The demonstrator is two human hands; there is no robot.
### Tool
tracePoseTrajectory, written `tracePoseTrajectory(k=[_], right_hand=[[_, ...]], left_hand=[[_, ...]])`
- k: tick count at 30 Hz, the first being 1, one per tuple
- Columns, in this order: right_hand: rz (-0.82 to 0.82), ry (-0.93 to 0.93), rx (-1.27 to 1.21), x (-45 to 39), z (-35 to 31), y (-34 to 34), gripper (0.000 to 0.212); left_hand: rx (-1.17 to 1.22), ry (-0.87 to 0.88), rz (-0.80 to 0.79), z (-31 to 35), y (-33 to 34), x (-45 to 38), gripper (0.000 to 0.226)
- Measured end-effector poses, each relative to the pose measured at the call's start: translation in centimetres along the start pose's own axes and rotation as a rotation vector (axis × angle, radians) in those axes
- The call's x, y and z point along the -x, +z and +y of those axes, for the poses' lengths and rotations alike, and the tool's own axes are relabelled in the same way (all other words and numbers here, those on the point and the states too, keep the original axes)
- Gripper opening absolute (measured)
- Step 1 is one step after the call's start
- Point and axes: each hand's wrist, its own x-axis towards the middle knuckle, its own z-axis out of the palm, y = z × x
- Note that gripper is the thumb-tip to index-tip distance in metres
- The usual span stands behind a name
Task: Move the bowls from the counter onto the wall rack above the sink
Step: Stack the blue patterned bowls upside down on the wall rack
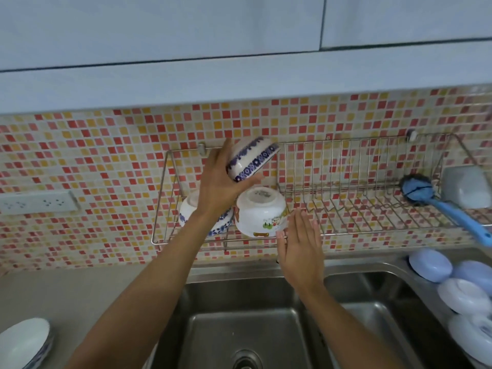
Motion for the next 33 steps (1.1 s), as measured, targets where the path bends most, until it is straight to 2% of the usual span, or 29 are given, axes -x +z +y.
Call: tracePoseTrajectory(k=[4, 8, 11, 22, 33], right_hand=[[0.024, -0.002, 0.009, -0.2, 0.1, 0.4, 0.059], [0.042, 0.002, -0.010, -0.2, 0.0, 0.5, 0.060], [0.046, 0.000, -0.013, -0.1, -0.1, 0.6, 0.059], [0.056, 0.008, -0.038, 0.0, 0.1, 0.8, 0.057], [0.067, 0.018, -0.034, 0.0, 0.2, 0.9, 0.059]], left_hand=[[-0.302, 0.301, -0.100, -1.6, 1.4, 0.9, 0.099], [-0.354, 0.397, -0.185, -2.8, 2.5, 1.5, 0.099], [-0.386, 0.421, -0.198, -3.4, 2.9, 2.0, 0.099], [-0.526, 0.462, -0.422, -4.8, 4.0, 2.5, 0.102], [-0.420, 0.436, -0.490, -5.7, 4.9, 2.5, 0.106]])
